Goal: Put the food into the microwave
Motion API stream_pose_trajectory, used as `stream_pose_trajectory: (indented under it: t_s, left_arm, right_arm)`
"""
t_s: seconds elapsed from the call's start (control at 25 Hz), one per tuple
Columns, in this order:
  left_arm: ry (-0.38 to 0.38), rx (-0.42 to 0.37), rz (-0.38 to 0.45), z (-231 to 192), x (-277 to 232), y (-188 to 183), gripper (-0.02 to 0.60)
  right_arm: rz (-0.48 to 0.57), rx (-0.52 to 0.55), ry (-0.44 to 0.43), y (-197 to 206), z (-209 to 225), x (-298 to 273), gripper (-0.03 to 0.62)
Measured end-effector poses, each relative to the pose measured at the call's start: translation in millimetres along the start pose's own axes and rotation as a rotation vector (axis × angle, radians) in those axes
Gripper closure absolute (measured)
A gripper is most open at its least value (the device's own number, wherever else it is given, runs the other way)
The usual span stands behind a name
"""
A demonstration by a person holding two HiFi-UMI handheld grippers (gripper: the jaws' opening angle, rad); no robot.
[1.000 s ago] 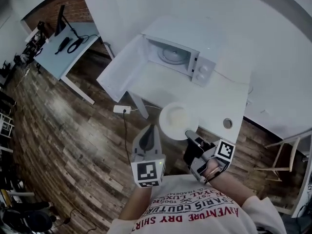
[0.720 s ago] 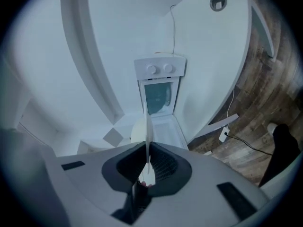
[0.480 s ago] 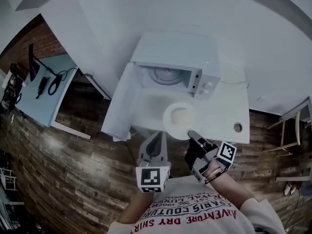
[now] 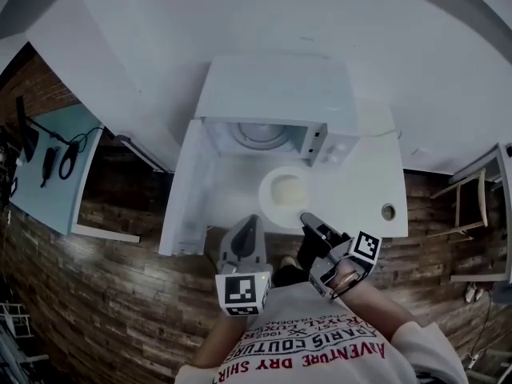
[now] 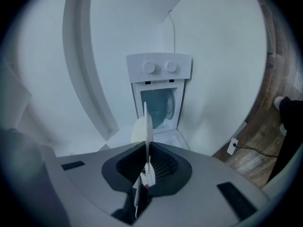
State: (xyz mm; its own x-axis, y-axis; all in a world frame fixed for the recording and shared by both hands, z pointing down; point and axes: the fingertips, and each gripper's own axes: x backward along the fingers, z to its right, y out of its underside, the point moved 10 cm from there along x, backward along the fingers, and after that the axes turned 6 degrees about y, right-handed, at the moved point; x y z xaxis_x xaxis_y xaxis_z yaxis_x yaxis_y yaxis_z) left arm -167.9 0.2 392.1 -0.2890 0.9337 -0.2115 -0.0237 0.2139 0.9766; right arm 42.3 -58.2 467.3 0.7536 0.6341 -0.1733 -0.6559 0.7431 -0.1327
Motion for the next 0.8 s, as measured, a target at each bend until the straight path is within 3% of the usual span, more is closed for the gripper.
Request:
stream_pose_trajectory:
  t_s: [0.4,0.8]
  left_arm:
    - [-0.046,0.008,0.003,-17,-69,-15,0.575]
    - [0.052,-0.008,-0.050,-50,-123,-14,0.575]
  right_arm:
    - [-0.057,-0.002,-0.040,-50,-8,-46,0.565]
    - [0.037,-0.029,0.012,-70,-2,-79,0.565]
